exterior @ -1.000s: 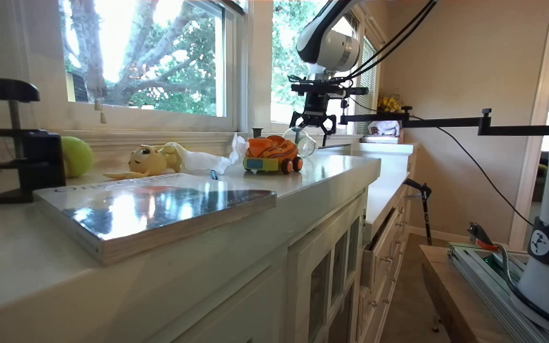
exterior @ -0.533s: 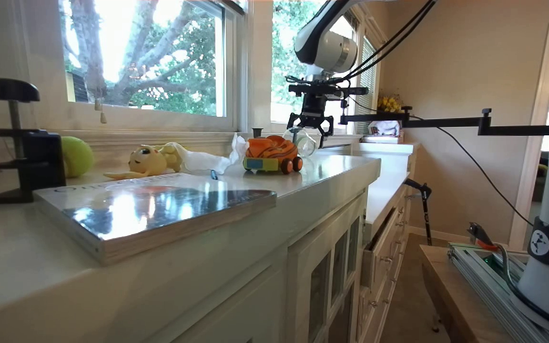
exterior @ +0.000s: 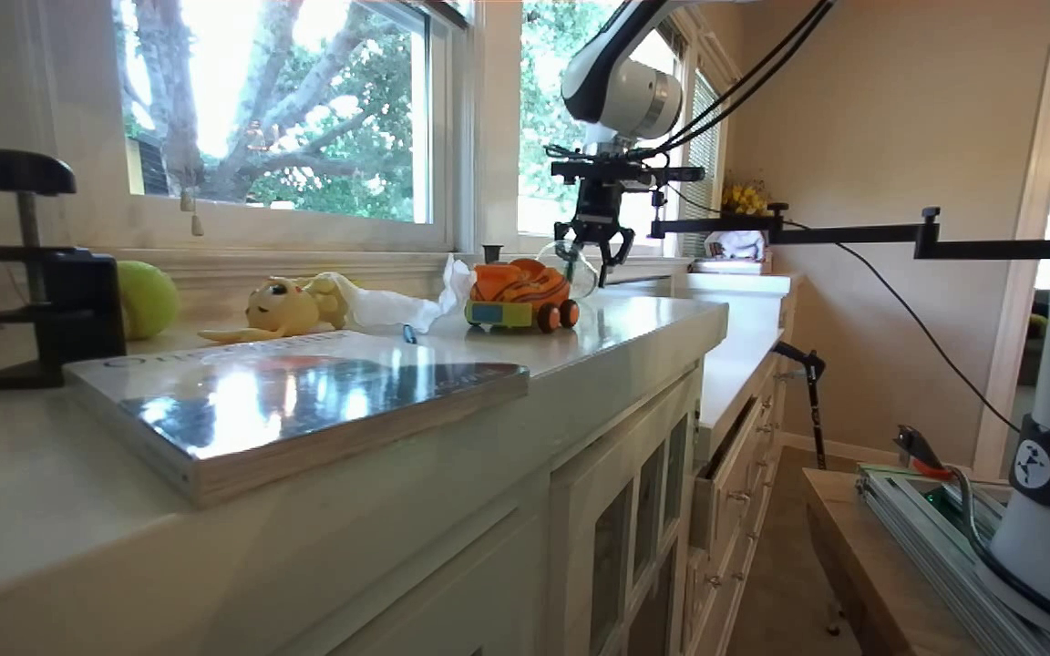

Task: Put the cup upside down

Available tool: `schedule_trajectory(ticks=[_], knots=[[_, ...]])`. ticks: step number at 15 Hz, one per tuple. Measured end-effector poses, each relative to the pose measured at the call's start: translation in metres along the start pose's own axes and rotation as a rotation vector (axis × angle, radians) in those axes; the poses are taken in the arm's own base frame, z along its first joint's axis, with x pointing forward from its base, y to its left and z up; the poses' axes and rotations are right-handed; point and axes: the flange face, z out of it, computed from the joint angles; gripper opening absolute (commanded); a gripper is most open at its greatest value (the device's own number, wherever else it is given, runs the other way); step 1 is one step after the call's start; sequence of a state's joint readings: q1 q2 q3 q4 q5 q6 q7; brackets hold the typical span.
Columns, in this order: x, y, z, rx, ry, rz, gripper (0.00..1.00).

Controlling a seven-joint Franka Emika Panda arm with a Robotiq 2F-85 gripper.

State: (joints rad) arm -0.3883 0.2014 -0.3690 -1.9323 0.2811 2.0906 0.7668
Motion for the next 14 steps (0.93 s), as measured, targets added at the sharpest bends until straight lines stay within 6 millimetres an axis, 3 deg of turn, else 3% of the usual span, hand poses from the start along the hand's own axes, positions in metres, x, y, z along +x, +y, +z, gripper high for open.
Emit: schedule_trajectory(ticks=[1,2,3,5,11,12,14], knots=[[0.000,0.000,0.000,0.000,0.000,-0.001,0.57],[0.000,0.000,0.000,0.000,0.000,-0.002,0.81],[0.000,-0.001,0.000,0.000,0.000,-0.003,0.75],[-0.004,-0.003,0.001,-0.001,-0.001,-0.010,0.75],[-0.017,-0.013,0.004,-0.004,-0.005,-0.038,0.58],[-0.019,-0.014,0.003,-0.003,-0.004,-0.042,0.66],[-0.021,-0.016,0.003,-0.003,-0.004,-0.047,0.68]])
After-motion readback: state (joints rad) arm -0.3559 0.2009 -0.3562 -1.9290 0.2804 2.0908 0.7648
